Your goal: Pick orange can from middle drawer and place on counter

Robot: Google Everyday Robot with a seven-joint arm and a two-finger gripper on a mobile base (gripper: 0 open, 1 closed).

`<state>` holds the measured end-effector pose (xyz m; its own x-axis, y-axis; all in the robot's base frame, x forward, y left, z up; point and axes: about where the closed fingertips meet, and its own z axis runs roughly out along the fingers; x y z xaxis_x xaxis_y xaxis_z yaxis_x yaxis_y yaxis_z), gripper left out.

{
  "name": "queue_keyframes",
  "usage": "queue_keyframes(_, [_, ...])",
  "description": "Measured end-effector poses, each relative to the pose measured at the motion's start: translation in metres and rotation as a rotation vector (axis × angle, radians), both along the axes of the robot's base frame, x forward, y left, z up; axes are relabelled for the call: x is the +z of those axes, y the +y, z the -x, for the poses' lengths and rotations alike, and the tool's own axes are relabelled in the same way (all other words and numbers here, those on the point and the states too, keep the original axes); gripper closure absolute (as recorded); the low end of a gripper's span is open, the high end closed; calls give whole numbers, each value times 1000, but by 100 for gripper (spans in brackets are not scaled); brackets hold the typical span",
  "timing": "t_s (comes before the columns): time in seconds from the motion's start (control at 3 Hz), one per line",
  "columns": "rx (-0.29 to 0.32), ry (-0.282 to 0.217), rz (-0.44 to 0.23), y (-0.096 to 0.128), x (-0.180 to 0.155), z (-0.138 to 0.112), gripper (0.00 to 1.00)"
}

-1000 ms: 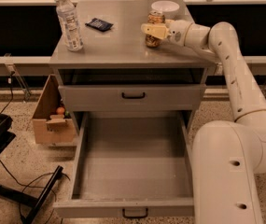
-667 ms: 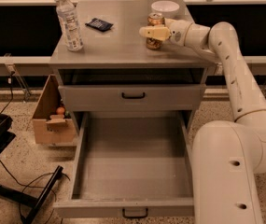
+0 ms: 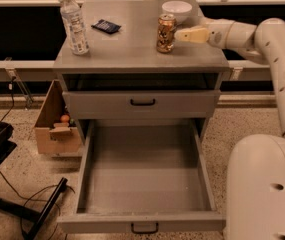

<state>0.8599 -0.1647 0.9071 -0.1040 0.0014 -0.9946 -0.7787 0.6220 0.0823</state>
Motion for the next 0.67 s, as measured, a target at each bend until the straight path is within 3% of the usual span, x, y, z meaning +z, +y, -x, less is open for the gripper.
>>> queue_keyframes(0.33, [-72,93,141,-63,16,38,0])
queue_keyframes(0.67, [-207,314,399,-125,44,111,0])
